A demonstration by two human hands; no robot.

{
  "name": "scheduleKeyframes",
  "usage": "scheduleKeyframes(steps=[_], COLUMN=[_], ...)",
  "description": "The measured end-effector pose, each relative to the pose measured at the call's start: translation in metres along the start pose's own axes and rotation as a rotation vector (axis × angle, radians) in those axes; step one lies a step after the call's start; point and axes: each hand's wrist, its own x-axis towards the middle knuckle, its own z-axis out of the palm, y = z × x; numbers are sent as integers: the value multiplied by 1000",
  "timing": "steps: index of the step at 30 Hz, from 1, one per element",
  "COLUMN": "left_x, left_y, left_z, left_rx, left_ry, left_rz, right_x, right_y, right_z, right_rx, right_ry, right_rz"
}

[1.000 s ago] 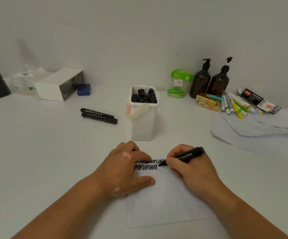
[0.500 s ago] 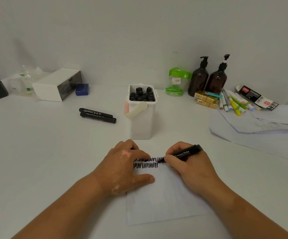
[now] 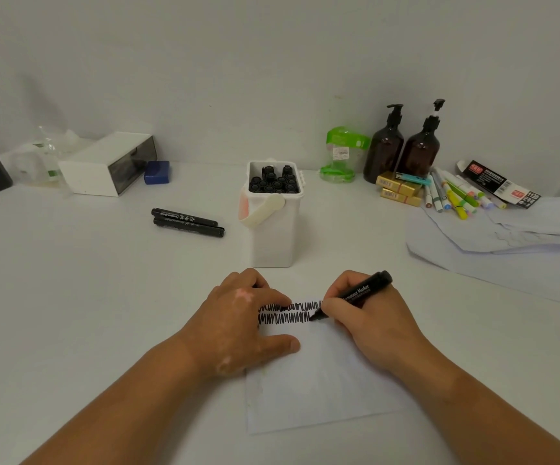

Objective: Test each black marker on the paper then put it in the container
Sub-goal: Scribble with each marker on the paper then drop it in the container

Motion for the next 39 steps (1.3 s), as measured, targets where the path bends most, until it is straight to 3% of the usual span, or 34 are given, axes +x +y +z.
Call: scheduleKeyframes(steps=[12,17,21,24,27,31,34,36,39], left_x=[-1,0,-2,0,1,-1,2,3,2], left_y=[-1,-1,1,6,7,6,5,3,3], left_z=[0,0,-2,-8,-13,-11,-11,-14,-16], left_rx=[6,10,-18,-221,-502,-545,-796,-895,-843], left_ry=[-7,-15,5,119,193,255,263,250,246], left_rz=[-6,-11,-18,-54,-105,-143,-190,-221,-213], right_x=[0,1,2,5,5,4,4,4,2], right_y=[1,-3,-4,-3,-1,2,2,1,0], right_z=[0,-1,-5,-16,-22,-26,-30,-33,-37], right_rx=[15,21,227,526,663,650,618,684,831], right_ry=[47,-14,51,112,113,82,86,50,-19], right_rz=[11,1,43,98,131,68,37,22,18])
